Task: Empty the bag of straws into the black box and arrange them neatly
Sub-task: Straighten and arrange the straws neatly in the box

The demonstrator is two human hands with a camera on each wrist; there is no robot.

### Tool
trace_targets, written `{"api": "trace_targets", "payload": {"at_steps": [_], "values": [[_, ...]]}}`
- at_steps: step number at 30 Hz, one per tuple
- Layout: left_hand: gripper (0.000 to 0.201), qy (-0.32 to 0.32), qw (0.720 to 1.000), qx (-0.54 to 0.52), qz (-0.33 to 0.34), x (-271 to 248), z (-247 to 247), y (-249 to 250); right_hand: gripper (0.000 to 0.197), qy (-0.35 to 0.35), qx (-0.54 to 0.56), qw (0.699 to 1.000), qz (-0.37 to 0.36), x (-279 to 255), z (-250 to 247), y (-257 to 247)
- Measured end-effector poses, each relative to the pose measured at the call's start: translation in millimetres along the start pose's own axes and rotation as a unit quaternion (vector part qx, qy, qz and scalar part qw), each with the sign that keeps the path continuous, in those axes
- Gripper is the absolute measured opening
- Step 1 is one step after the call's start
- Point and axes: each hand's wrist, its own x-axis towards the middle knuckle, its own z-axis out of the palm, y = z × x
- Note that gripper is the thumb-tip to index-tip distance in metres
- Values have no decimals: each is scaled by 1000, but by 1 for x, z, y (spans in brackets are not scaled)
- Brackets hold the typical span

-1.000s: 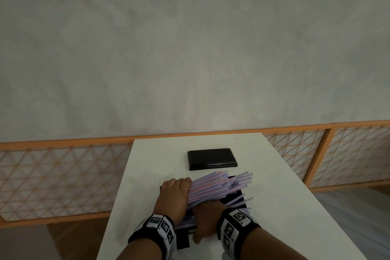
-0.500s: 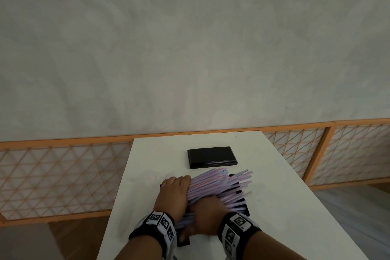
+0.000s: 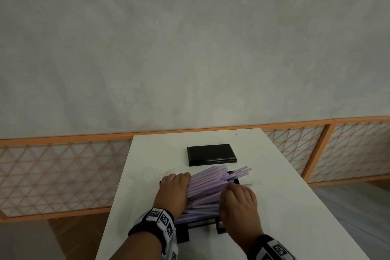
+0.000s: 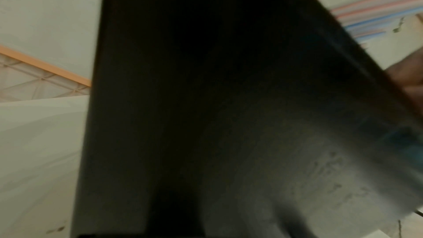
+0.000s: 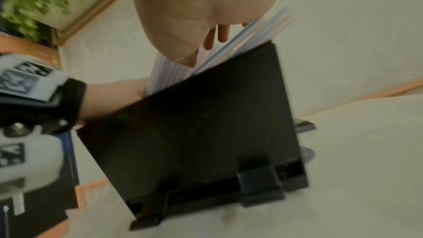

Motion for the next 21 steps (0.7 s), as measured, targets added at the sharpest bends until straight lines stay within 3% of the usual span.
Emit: {"api": "trace_targets", "payload": {"at_steps": [6, 14, 19, 21], "values": [[60, -4, 1000, -10, 0, -1, 0, 1, 13, -35, -5, 999, 17, -5, 18, -2], [60, -3, 1000, -1, -9, -2, 1, 0, 40, -130, 19, 991, 3, 6, 20, -9], [65, 5, 1000, -9, -6, 1, 1, 0, 70, -95, 5, 978, 184, -1, 13, 0], [65, 8, 1000, -10, -4, 1, 1, -1, 77, -133, 22, 971, 196, -3, 18, 2]]}}
